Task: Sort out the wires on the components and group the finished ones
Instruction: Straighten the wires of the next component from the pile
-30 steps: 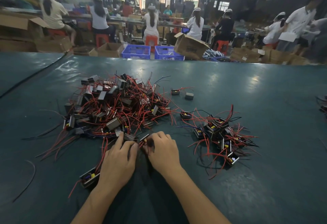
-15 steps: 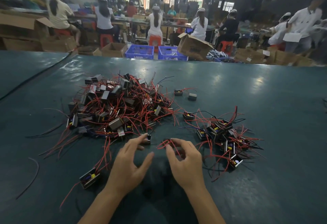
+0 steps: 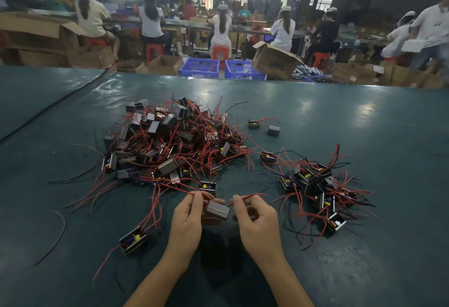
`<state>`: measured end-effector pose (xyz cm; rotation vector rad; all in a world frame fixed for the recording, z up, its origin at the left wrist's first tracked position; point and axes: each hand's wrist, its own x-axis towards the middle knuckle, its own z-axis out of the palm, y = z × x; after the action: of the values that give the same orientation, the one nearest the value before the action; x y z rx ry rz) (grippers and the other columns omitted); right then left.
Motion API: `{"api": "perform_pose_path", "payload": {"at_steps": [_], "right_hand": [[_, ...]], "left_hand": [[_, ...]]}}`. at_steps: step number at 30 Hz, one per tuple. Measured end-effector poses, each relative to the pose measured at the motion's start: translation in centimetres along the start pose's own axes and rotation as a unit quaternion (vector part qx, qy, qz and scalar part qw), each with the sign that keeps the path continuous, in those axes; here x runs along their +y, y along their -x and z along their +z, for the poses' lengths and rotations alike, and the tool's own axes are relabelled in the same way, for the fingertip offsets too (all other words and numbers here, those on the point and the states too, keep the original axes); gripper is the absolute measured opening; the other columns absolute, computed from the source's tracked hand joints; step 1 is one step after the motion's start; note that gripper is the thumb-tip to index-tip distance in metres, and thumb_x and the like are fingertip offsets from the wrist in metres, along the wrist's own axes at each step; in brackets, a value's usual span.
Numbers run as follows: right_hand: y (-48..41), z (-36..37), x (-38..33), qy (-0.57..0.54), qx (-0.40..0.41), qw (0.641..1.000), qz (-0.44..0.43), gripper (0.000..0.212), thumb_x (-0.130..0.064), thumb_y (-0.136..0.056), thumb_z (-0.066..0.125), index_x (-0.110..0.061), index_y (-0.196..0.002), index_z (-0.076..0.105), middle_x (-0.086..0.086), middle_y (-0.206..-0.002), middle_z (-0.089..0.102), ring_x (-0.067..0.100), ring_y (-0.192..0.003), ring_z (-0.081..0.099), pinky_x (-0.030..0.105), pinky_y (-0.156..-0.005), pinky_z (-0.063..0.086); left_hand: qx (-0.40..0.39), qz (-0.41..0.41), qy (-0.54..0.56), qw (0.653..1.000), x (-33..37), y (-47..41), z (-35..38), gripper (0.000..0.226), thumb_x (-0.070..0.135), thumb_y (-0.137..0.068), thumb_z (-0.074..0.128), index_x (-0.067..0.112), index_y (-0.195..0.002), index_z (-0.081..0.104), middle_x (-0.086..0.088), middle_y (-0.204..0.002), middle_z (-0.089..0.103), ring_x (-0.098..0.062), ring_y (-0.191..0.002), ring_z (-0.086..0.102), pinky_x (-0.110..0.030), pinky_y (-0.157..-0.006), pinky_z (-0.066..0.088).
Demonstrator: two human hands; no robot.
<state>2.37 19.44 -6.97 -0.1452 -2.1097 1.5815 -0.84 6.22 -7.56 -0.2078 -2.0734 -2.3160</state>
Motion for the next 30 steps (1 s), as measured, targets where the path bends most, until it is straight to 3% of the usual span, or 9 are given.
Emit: {"api": "perform_pose_path", "payload": {"at_steps": [5, 9, 12, 14, 16, 18, 21, 26, 30], "right_hand": [[0.1, 0.1, 0.0, -0.062, 0.006, 0.998, 0.033, 0.018, -0.023, -0.092, 0.066, -0.019, -0.075, 0.070, 0.003, -0.071, 0.068, 0.021, -0.064, 0.064, 0.039, -0.062, 0.054], [0.0, -0.2, -0.1, -0.102, 0.034, 0.993, 0.047, 0.013, -0.024, -0.092, 0.065, -0.023, -0.082, 0.074, 0.002, -0.075, 0.071, 0.017, -0.069, 0.067, 0.025, -0.061, 0.055], [-0.3, -0.4, -0.1, -0.144, 0.058, 0.985, 0.075, 0.011, -0.022, -0.091, 0.065, -0.021, -0.086, 0.075, 0.000, -0.076, 0.073, 0.008, -0.068, 0.067, 0.017, -0.062, 0.052], [-0.3, -0.4, -0.3, -0.183, 0.048, 0.978, 0.092, 0.013, -0.017, -0.092, 0.065, -0.020, -0.088, 0.076, 0.002, -0.076, 0.074, 0.010, -0.066, 0.068, 0.018, -0.061, 0.053], [-0.1, -0.3, -0.7, -0.217, 0.011, 0.972, 0.087, 0.016, -0.009, -0.092, 0.064, -0.018, -0.090, 0.076, 0.004, -0.074, 0.073, 0.011, -0.059, 0.067, 0.018, -0.056, 0.052], [0.1, 0.0, -1.0, -0.210, -0.044, 0.975, 0.064, 0.017, -0.003, -0.091, 0.064, -0.016, -0.091, 0.076, 0.004, -0.075, 0.075, 0.012, -0.061, 0.069, 0.019, -0.057, 0.054], [0.7, 0.6, -0.9, -0.117, -0.094, 0.989, 0.019, 0.020, -0.001, -0.088, 0.068, -0.019, -0.087, 0.076, 0.001, -0.079, 0.076, 0.014, -0.071, 0.072, 0.023, -0.065, 0.056], [1.2, 0.9, -0.7, -0.044, -0.115, 0.992, 0.002, 0.015, -0.007, -0.086, 0.072, -0.022, -0.082, 0.074, -0.006, -0.077, 0.074, 0.006, -0.070, 0.070, 0.019, -0.064, 0.054], [1.2, 0.8, -0.6, -0.011, -0.122, 0.992, -0.004, 0.014, -0.010, -0.089, 0.070, -0.022, -0.083, 0.073, -0.006, -0.077, 0.073, 0.008, -0.068, 0.068, 0.029, -0.063, 0.057]], "left_hand": [[-0.054, -0.091, 0.155, 0.982, 0.8, 0.6, 0.2, 0.051, 0.055, -0.086, 0.047, 0.006, -0.081, 0.058, -0.021, -0.095, 0.073, -0.025, -0.076, 0.070, -0.029, -0.061, 0.057], [-0.163, -0.083, 0.193, 0.964, 1.3, 0.4, -1.1, 0.108, 0.096, -0.058, 0.043, -0.005, -0.093, 0.063, -0.021, -0.119, 0.067, -0.035, -0.107, 0.066, -0.037, -0.081, 0.058], [-0.206, -0.119, 0.309, 0.921, 1.6, -0.1, -2.2, 0.125, 0.103, -0.049, 0.028, 0.002, -0.111, 0.070, -0.023, -0.130, 0.061, -0.037, -0.117, 0.060, -0.042, -0.091, 0.053], [-0.193, -0.148, 0.362, 0.900, 1.6, -0.5, -2.6, 0.121, 0.101, -0.050, 0.026, 0.006, -0.111, 0.071, -0.023, -0.125, 0.063, -0.035, -0.106, 0.066, -0.041, -0.082, 0.056], [-0.152, -0.155, 0.290, 0.932, 1.4, -0.8, -2.1, 0.109, 0.092, -0.062, 0.022, 0.006, -0.109, 0.071, -0.021, -0.117, 0.068, -0.030, -0.093, 0.070, -0.036, -0.075, 0.057], [-0.117, -0.130, 0.175, 0.969, 1.2, -0.7, -1.1, 0.073, 0.069, -0.081, 0.041, 0.007, -0.108, 0.069, -0.015, -0.108, 0.072, -0.023, -0.087, 0.072, -0.030, -0.069, 0.057], [-0.115, -0.024, 0.039, 0.992, 0.8, -0.2, -0.2, 0.013, 0.025, -0.083, 0.073, 0.020, -0.094, 0.077, -0.010, -0.095, 0.076, -0.020, -0.085, 0.073, -0.021, -0.069, 0.056], [-0.082, 0.019, 0.016, 0.996, 0.7, 0.0, -0.7, 0.016, 0.030, -0.079, 0.066, 0.025, -0.085, 0.080, -0.007, -0.088, 0.077, -0.022, -0.084, 0.074, -0.026, -0.073, 0.058], [-0.089, 0.047, -0.024, 0.995, 0.7, -0.1, -0.8, 0.012, 0.028, -0.074, 0.072, 0.031, -0.084, 0.078, -0.003, -0.085, 0.077, -0.020, -0.081, 0.074, -0.028, -0.074, 0.059]]}}
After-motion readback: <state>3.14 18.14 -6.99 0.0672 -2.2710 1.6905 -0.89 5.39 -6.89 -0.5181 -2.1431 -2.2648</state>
